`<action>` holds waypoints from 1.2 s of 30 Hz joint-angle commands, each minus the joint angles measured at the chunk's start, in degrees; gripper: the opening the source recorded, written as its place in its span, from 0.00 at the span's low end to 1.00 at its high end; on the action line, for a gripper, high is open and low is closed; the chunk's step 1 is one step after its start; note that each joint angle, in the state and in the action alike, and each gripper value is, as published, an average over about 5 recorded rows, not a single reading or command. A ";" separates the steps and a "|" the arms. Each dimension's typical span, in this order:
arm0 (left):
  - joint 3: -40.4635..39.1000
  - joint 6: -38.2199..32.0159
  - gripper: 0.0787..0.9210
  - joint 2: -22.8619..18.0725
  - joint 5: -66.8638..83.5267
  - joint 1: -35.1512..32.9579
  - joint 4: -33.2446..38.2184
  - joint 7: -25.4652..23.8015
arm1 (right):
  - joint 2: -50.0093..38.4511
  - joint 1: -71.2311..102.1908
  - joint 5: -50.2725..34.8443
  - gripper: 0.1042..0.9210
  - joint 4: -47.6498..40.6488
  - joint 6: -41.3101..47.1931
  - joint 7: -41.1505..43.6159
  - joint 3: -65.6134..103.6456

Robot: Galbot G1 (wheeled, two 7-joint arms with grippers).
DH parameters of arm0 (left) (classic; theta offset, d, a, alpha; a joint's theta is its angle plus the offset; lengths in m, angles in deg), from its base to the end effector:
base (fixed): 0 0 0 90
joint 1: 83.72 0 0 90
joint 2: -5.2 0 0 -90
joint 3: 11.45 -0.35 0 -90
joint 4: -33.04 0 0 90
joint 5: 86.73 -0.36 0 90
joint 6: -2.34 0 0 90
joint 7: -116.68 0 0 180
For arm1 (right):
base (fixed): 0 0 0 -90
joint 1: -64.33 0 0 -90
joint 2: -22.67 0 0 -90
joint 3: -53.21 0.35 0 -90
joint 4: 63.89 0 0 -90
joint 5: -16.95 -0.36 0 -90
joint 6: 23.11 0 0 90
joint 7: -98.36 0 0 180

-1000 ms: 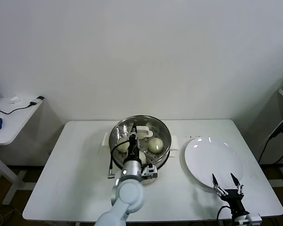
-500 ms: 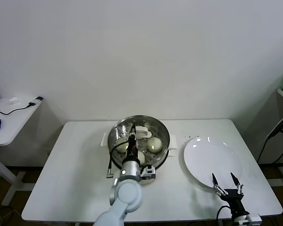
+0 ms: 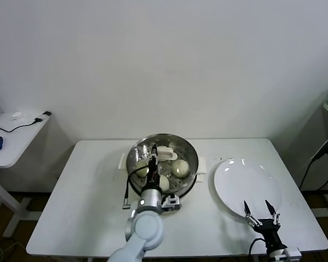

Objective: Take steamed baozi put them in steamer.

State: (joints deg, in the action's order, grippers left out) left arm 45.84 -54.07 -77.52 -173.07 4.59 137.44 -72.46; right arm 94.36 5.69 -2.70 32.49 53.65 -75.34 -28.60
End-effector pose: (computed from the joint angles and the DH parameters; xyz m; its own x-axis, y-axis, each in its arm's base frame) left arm 0.2849 -0.1539 -0.2908 -0.9999 0.0085 0.0132 0.0137 0.0633 0.9979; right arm 0.1576 -0.1458 -0.4219 -0.9863 -0.0111 0.1647 -0.0135 0.9998 -0.0131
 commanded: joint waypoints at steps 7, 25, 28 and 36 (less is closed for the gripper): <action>0.00 -3.04 0.57 4.17 9.22 -3.26 10.72 1.64 | 0.31 -0.14 0.48 0.88 0.18 0.41 0.30 -0.03; 28.74 -31.37 0.88 6.77 89.11 -19.38 20.75 18.37 | 1.34 0.09 -1.64 0.88 1.31 -4.01 0.91 -0.97; 35.68 -33.38 0.88 8.09 98.64 -23.44 17.35 18.71 | 1.38 0.13 -2.34 0.88 1.68 -4.47 0.69 -0.91; 41.64 -38.37 0.88 10.87 106.22 -29.17 7.00 20.30 | 1.33 -0.14 -2.45 0.88 1.78 -6.33 0.76 -1.02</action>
State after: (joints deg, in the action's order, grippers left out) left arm 71.83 -82.22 -68.94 -96.35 -14.39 152.92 -55.95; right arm 95.55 5.77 -4.43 34.18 49.43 -74.55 -29.62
